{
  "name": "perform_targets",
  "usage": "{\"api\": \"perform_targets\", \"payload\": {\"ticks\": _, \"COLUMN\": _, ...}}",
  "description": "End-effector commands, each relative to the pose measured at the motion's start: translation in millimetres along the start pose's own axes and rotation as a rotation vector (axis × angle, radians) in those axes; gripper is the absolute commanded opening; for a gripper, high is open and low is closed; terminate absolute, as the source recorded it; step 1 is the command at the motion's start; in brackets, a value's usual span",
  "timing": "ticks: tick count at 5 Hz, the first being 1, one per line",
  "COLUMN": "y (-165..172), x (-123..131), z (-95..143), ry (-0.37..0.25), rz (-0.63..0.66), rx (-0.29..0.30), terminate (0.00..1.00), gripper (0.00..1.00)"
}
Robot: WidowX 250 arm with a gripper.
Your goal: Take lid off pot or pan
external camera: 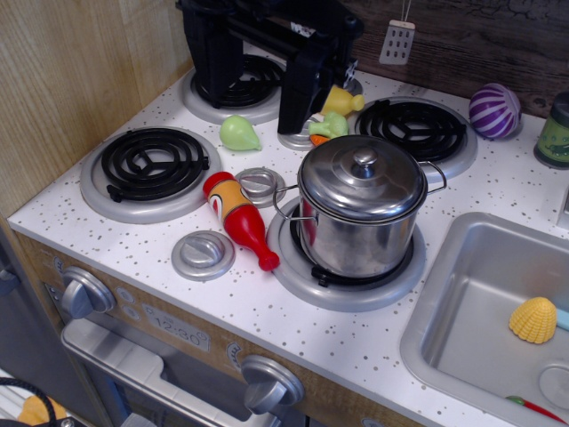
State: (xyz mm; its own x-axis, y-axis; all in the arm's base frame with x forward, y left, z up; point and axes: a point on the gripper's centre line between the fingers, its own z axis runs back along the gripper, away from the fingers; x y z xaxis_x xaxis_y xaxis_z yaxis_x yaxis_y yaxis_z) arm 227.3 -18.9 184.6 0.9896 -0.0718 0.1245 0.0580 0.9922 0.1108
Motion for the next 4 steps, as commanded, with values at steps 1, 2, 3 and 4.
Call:
{"api": "perform_targets", "payload": {"ticks": 1, "y": 0, "x": 0, "z": 0, "ry": 0.000, "rz": 0.000, "rx": 0.000, "terminate": 0.00, "gripper": 1.00}}
{"api": "perform_targets", "payload": {"ticks": 2, "y": -11, "x": 26, "z": -12, "ry": -0.071, "rz": 0.031, "rx": 0.011, "terminate": 0.00, "gripper": 1.00}}
{"api": "perform_targets", "payload": {"ticks": 3, "y": -22, "x": 50, "z": -21, "ry": -0.127, "rz": 0.019, "rx": 0.004, "terminate": 0.00, "gripper": 1.00}}
{"api": "perform_targets", "payload": {"ticks": 4, "y": -32, "x": 70, "z": -38, "ry": -0.191, "rz": 0.001, "rx": 0.001, "terminate": 0.00, "gripper": 1.00}}
